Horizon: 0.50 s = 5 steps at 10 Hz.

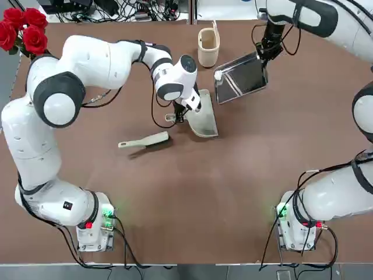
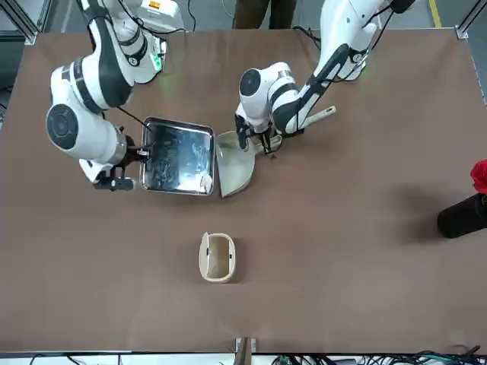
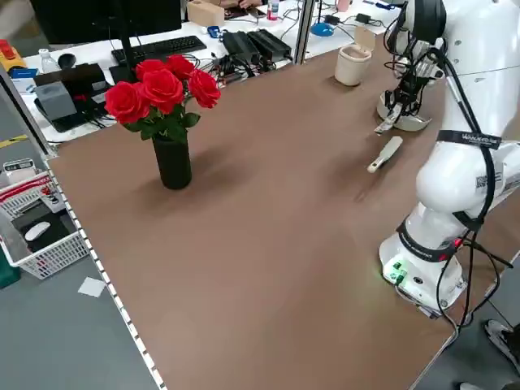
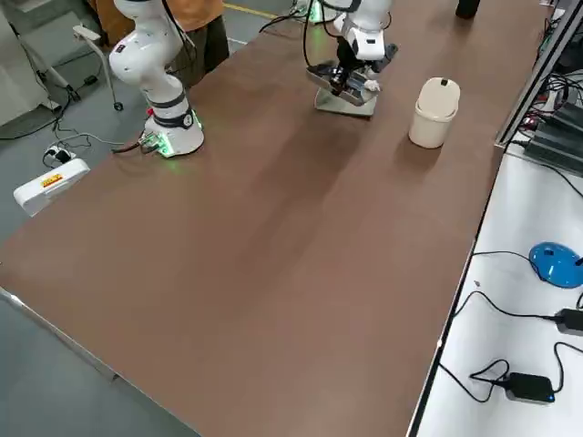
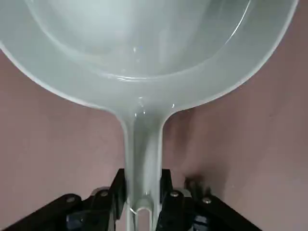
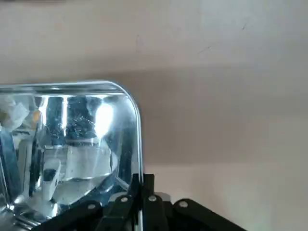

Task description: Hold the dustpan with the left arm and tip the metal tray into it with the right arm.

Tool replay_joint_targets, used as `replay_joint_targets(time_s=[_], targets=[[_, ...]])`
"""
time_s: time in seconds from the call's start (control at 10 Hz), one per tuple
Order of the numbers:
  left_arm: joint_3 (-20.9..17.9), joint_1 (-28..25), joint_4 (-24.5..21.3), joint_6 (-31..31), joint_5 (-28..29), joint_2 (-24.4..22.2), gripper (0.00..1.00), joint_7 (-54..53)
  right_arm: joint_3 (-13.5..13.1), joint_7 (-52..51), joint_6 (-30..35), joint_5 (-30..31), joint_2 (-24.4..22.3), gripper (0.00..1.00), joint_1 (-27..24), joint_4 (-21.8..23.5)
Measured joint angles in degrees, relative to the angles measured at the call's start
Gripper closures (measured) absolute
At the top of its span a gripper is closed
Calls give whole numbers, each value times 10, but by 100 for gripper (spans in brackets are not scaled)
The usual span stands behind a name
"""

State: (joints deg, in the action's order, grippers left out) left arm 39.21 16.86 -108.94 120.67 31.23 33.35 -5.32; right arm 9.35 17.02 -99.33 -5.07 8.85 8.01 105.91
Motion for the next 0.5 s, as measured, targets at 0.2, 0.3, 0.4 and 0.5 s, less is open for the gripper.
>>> replay_joint_targets(time_s=[0.2, 0.3, 0.4, 0.5], targets=[[-6, 6, 6, -5, 0, 4, 67, 0, 20, 11, 15, 26, 0, 95, 4, 0], [-6, 6, 7, -6, 0, 5, 67, 0, 31, 24, 18, 40, 0, 95, 5, 0], [-7, 6, 7, -6, 0, 6, 67, 0, 38, 31, 20, 44, 0, 95, 5, 1], [-7, 6, 8, -7, 1, 7, 67, 0, 42, 32, 21, 46, 0, 95, 5, 1]])
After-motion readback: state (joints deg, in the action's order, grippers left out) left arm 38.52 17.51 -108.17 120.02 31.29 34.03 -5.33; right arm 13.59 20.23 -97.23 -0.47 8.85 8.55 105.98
